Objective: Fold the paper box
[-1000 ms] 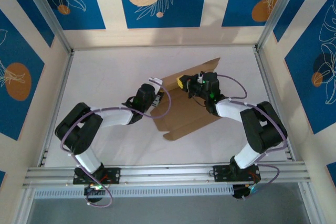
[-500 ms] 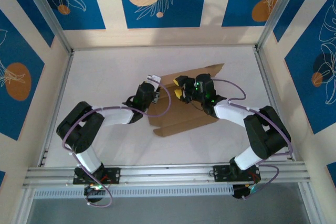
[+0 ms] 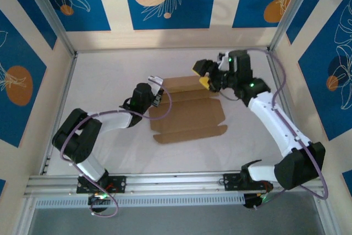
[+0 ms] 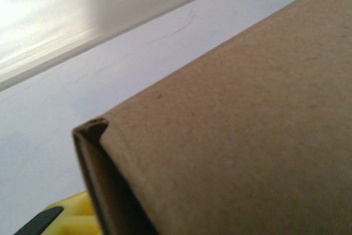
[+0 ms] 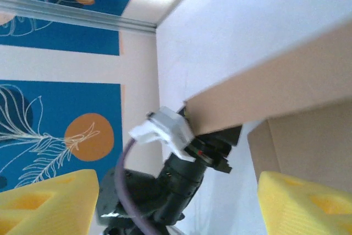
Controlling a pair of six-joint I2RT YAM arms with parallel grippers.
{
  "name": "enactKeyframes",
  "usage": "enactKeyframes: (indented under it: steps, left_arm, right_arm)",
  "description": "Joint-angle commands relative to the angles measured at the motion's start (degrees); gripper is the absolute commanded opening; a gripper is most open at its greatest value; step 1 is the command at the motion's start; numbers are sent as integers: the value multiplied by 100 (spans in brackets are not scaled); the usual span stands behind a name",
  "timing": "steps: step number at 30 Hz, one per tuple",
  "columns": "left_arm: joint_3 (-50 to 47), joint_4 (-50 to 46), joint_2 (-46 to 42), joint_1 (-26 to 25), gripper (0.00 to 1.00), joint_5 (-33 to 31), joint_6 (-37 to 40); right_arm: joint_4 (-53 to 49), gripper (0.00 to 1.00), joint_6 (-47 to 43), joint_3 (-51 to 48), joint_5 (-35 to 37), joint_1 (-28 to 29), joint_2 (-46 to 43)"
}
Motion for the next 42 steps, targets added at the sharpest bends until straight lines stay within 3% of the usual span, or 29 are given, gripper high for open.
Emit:
enactKeyframes:
  steps: [1, 7, 12, 18, 25, 29, 34, 42]
  left_arm:
    - [128, -21, -103, 189, 33, 1065, 221]
    - [553, -239, 84, 587, 33, 2420, 402]
    - [861, -383, 351, 880, 32, 3295, 623]
    - [1280, -835, 794, 923, 33, 3017, 807]
    - [999, -423, 875, 909, 32, 2253, 734]
    - [833, -361, 853, 861, 32, 2060, 751]
    - [325, 407, 783, 838, 44, 2028, 812]
    - [153, 857, 880, 895, 44, 2308, 540]
  right_arm:
    - [-2443, 76, -2209, 1114, 365, -109, 520]
    - [-3804, 77, -3570, 2934, 1726, -72, 2164]
    - [-4005, 77, -3775, 3236, 1443, -95, 3151]
    - [-3530, 75, -3691, 2654, 208, -59, 3484]
    - [-2825, 68, -3415, 1947, -876, 63, 3428]
    - [-2530, 68, -3266, 1762, -1035, 189, 3182]
    - [-2484, 67, -3210, 1747, -1035, 194, 3076]
    - [-2503, 67, -3305, 1718, -1085, 214, 3065]
